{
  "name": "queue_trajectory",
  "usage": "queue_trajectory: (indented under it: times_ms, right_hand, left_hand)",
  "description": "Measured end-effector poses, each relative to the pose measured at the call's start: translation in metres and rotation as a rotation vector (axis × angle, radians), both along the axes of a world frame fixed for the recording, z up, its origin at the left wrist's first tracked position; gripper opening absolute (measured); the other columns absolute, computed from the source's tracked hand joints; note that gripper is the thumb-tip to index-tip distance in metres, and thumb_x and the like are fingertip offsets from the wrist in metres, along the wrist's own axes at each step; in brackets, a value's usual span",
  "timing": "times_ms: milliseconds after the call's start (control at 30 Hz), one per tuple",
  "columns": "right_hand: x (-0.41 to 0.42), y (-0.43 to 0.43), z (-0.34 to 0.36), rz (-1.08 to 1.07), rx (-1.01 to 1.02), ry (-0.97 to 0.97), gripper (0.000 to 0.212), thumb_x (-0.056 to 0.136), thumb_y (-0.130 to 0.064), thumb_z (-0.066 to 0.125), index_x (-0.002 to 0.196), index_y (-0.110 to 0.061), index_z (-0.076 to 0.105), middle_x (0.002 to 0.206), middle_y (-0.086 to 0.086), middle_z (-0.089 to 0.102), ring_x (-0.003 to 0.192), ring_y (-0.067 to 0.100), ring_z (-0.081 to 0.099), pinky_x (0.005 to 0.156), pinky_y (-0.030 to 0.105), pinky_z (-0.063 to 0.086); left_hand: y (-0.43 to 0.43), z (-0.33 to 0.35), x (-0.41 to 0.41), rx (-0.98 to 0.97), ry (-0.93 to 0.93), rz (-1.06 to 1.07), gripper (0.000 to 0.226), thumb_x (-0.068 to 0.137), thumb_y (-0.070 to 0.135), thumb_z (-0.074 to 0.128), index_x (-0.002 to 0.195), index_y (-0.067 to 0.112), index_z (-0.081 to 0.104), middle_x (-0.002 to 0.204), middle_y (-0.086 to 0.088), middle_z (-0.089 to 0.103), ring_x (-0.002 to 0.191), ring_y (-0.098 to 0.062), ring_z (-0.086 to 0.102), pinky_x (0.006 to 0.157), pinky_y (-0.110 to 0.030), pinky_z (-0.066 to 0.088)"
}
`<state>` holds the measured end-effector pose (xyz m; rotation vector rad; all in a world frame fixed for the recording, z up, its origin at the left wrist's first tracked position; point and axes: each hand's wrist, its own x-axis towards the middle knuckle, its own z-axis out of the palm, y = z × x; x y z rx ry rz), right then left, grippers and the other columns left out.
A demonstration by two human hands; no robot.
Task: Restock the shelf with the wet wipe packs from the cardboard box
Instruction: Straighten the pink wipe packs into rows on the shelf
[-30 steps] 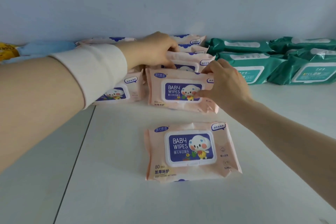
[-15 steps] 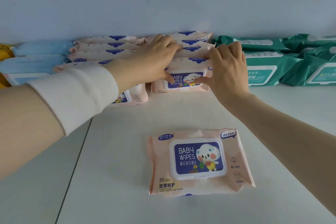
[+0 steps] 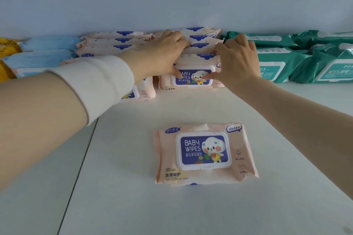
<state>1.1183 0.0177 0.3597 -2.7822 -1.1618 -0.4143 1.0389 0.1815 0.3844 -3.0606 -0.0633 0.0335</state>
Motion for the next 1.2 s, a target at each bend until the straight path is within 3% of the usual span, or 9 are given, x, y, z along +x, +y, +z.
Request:
queue_trajectory:
  times_ms: [167,300,367,467,567,700,800,900,1200]
  right_hand:
    - [-0.015,-0.027,0.024,0.085,0.058,0.048,0.056,0.073,-0.043,0.073,0.119,-0.015,0.054,0.118,0.010,0.054,0.116,0.030,0.040,0.097,0.037,0.034]
    - [-0.043,-0.061,0.035,0.192,-0.109,0.401,0.054,0.070,-0.051,0.071,0.112,-0.020,0.056,0.101,-0.004,0.057,0.097,0.018,0.052,0.087,0.034,0.043]
    - [-0.058,-0.076,0.028,0.156,-0.268,0.575,0.064,0.065,-0.057,0.070,0.118,-0.024,0.053,0.103,-0.006,0.054,0.096,0.016,0.051,0.085,0.030,0.041]
    - [-0.073,-0.087,0.003,0.086,-0.371,0.686,0.075,0.061,-0.062,0.071,0.122,-0.025,0.047,0.114,-0.001,0.052,0.097,0.016,0.047,0.084,0.029,0.040]
    - [-0.075,-0.087,-0.012,0.040,-0.310,0.736,0.069,0.059,-0.054,0.078,0.113,-0.022,0.049,0.111,0.000,0.056,0.094,0.018,0.048,0.077,0.028,0.040]
    - [-0.071,-0.084,-0.012,0.002,-0.150,0.744,0.063,0.056,-0.047,0.083,0.102,-0.022,0.049,0.098,-0.003,0.053,0.088,0.019,0.048,0.070,0.027,0.036]
    - [-0.063,-0.074,-0.015,-0.056,0.077,0.660,0.064,0.055,-0.040,0.086,0.101,-0.019,0.046,0.099,0.001,0.053,0.084,0.019,0.045,0.062,0.027,0.035]
    - [-0.055,-0.059,-0.018,-0.071,0.265,0.504,0.074,0.057,-0.037,0.086,0.113,-0.012,0.045,0.114,0.007,0.053,0.089,0.017,0.043,0.074,0.030,0.041]
    - [-0.043,-0.048,-0.026,0.013,0.402,0.189,0.063,0.067,-0.032,0.082,0.110,-0.004,0.046,0.112,0.011,0.053,0.097,0.029,0.051,0.070,0.036,0.039]
  left_hand:
    - [-0.021,0.019,-0.014,0.118,-0.029,-0.018,0.086,0.075,0.048,0.069,0.142,0.011,0.031,0.141,-0.010,0.038,0.130,-0.030,0.033,0.103,-0.042,0.035]
    - [-0.052,0.035,-0.040,-0.090,-0.109,-0.082,0.057,0.078,0.049,0.064,0.124,0.019,0.048,0.123,0.001,0.050,0.118,-0.020,0.045,0.096,-0.035,0.039]
    - [-0.065,0.025,-0.056,-0.244,0.076,-0.046,0.055,0.074,0.053,0.065,0.117,0.021,0.052,0.109,0.010,0.052,0.107,-0.015,0.052,0.094,-0.034,0.044]
    - [-0.074,-0.002,-0.080,-0.318,0.460,0.079,0.068,0.071,0.055,0.067,0.126,0.021,0.046,0.117,0.009,0.053,0.108,-0.014,0.053,0.096,-0.033,0.045]
    - [-0.073,-0.021,-0.089,-0.340,0.559,0.109,0.064,0.071,0.051,0.071,0.122,0.019,0.049,0.118,0.004,0.058,0.105,-0.016,0.056,0.091,-0.031,0.047]
    - [-0.065,-0.023,-0.086,-0.424,0.511,0.118,0.060,0.069,0.048,0.074,0.117,0.018,0.055,0.112,0.004,0.063,0.096,-0.017,0.060,0.085,-0.030,0.050]
    - [-0.055,-0.016,-0.077,-0.403,0.288,0.158,0.070,0.066,0.046,0.076,0.126,0.022,0.050,0.117,0.006,0.059,0.101,-0.017,0.056,0.088,-0.030,0.047]
    - [-0.048,-0.011,-0.067,-0.353,0.081,0.180,0.071,0.066,0.041,0.079,0.124,0.015,0.048,0.120,0.000,0.056,0.103,-0.016,0.052,0.082,-0.027,0.041]
    - [-0.046,-0.012,-0.062,-0.070,-0.188,0.098,0.064,0.076,0.038,0.072,0.125,0.012,0.042,0.132,-0.006,0.050,0.121,-0.026,0.046,0.087,-0.040,0.043]
